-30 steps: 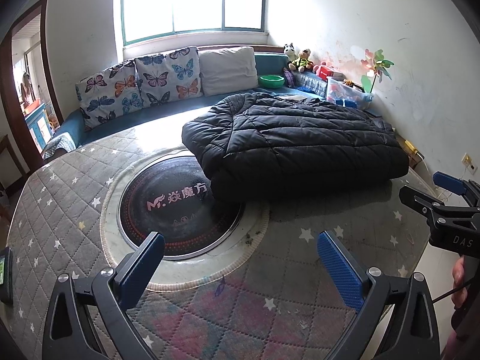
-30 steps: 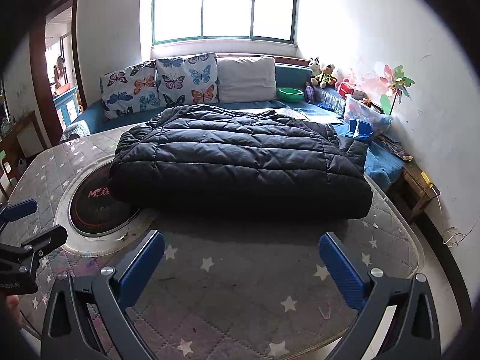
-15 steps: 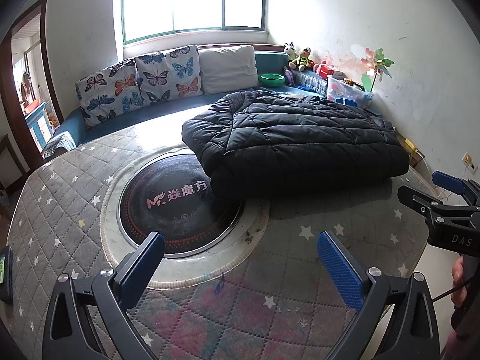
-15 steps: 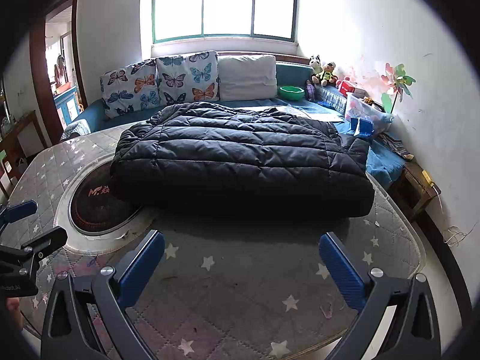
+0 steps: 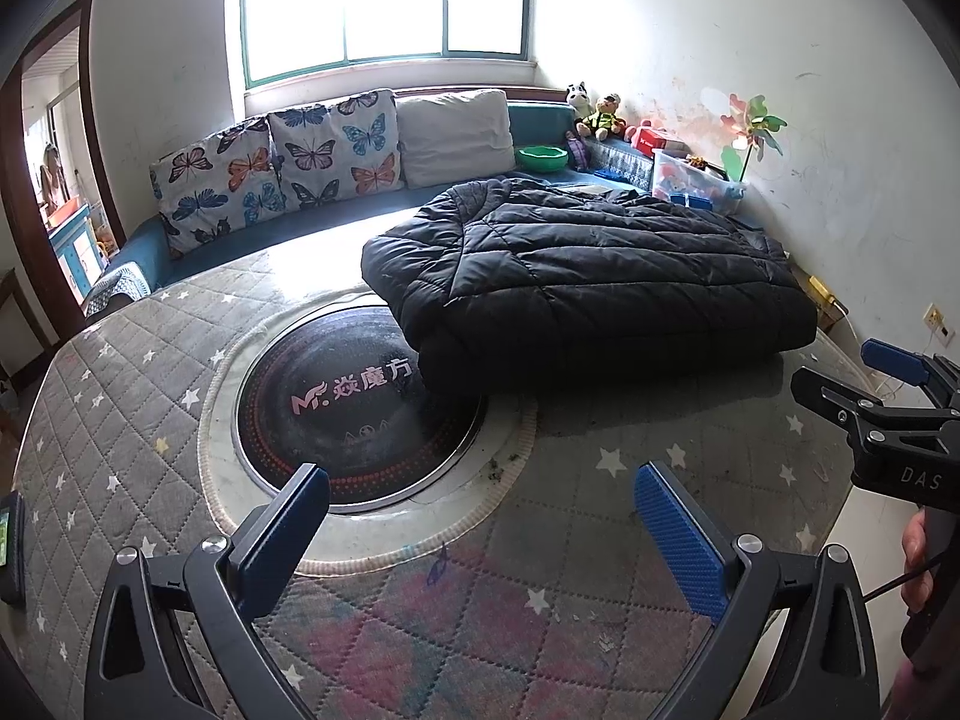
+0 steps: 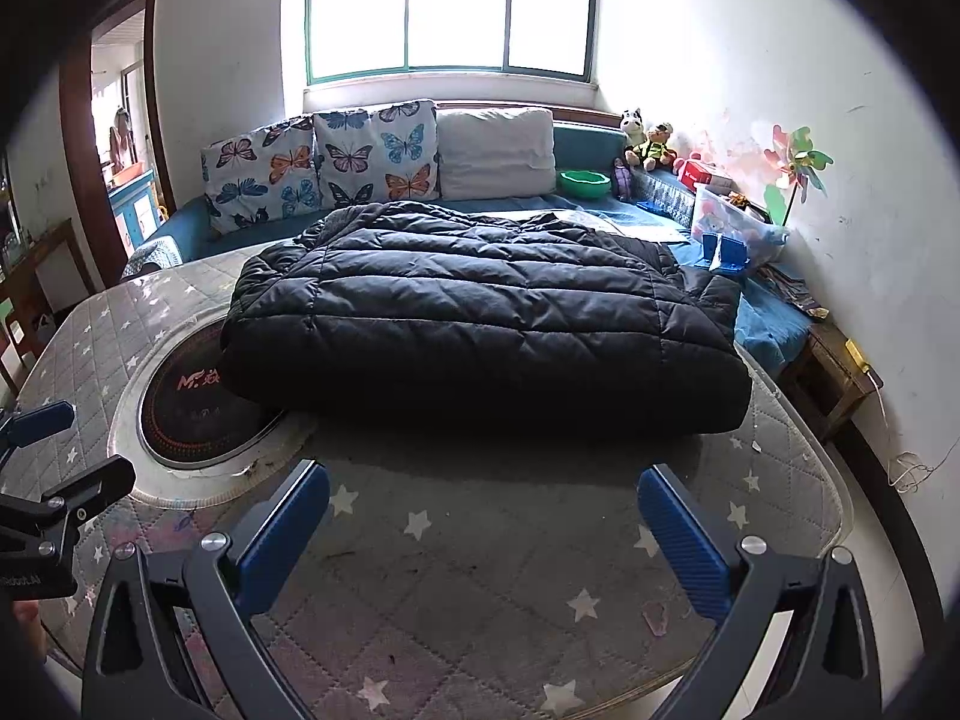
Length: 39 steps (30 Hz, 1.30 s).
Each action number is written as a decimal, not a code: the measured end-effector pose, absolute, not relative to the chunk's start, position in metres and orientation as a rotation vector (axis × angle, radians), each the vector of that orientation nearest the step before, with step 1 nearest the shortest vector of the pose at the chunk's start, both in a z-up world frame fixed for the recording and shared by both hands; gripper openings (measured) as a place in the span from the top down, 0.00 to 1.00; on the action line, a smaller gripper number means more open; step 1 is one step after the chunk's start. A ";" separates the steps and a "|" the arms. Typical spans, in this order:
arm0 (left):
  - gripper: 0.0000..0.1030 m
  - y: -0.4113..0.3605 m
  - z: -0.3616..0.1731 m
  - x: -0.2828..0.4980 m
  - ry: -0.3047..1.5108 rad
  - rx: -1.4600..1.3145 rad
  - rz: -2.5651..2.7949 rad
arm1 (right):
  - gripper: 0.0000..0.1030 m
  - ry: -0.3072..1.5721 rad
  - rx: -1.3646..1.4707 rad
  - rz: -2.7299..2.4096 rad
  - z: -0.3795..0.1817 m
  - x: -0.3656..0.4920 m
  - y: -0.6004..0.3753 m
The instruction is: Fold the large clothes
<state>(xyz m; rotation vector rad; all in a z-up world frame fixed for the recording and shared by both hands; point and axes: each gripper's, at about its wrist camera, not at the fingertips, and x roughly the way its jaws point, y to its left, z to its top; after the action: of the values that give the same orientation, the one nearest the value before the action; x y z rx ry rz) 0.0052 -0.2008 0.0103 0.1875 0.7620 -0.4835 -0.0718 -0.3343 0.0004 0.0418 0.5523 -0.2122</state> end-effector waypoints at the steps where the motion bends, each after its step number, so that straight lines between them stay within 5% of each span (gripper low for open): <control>1: 0.00 -0.201 0.010 0.005 0.761 0.188 -0.483 | 0.00 0.552 0.043 -0.212 0.000 -0.072 -0.334; 39: 0.00 -0.200 0.010 0.002 0.762 0.194 -0.490 | 0.00 0.554 0.039 -0.203 -0.003 -0.069 -0.332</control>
<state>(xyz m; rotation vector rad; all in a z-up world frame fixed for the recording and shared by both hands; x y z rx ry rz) 0.0023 -0.1999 0.0101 0.1944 0.7620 -0.4901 -0.0692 -0.3315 -0.0029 0.0387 0.5545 -0.2026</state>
